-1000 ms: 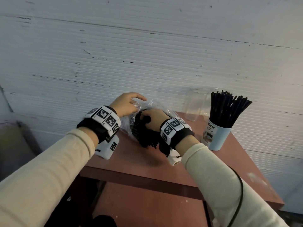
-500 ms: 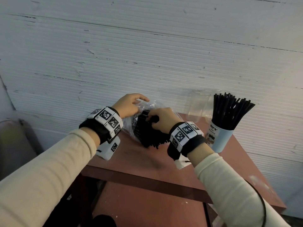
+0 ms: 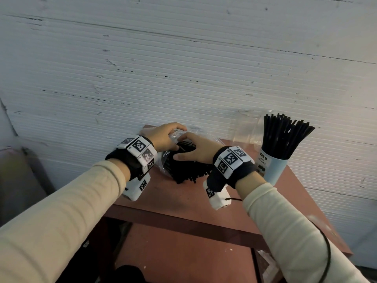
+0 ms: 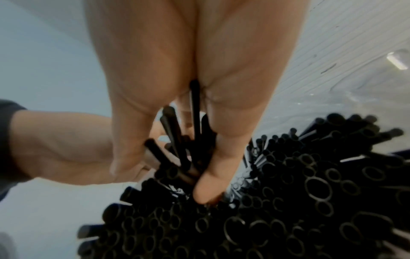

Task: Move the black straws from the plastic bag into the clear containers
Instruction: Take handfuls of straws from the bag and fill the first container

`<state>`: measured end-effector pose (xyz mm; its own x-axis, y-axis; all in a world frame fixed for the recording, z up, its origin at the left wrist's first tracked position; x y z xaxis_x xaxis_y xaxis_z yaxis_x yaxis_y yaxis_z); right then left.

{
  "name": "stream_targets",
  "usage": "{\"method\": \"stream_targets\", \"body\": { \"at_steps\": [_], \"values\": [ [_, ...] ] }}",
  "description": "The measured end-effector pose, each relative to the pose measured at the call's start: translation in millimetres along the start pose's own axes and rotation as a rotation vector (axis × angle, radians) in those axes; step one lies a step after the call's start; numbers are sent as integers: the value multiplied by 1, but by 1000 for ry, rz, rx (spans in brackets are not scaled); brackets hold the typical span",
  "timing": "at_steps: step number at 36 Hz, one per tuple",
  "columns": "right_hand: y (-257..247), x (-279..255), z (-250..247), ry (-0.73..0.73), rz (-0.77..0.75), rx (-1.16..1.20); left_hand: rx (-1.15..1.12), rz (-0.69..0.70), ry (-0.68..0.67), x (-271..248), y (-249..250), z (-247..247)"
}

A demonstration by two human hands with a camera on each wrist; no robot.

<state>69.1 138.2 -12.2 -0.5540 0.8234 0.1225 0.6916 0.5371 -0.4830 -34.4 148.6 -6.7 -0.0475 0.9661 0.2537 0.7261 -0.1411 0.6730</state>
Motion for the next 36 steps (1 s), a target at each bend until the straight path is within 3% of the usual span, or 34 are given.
{"method": "stream_targets", "body": {
  "at_steps": [14,25,36],
  "values": [
    [-11,7,10,17,-63,-21,-125,-18,-168,-3,-13,-4],
    [-2,2,-10,154,-51,-34,-184,31,-119,-3,-11,-8],
    [15,-15,-31,136,-4,109,-134,138,-40,-6,5,-10]
  ]
}}
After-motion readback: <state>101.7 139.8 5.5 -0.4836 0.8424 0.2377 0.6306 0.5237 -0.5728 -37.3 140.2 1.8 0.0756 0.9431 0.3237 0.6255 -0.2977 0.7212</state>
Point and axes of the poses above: each hand's wrist, its own x-axis towards the middle knuckle, its own z-axis out of the palm, y = z × x, the point moved 10 cm from there along x, towards the middle knuckle, and after that the axes turned 8 degrees about y, right-handed, at the moved point
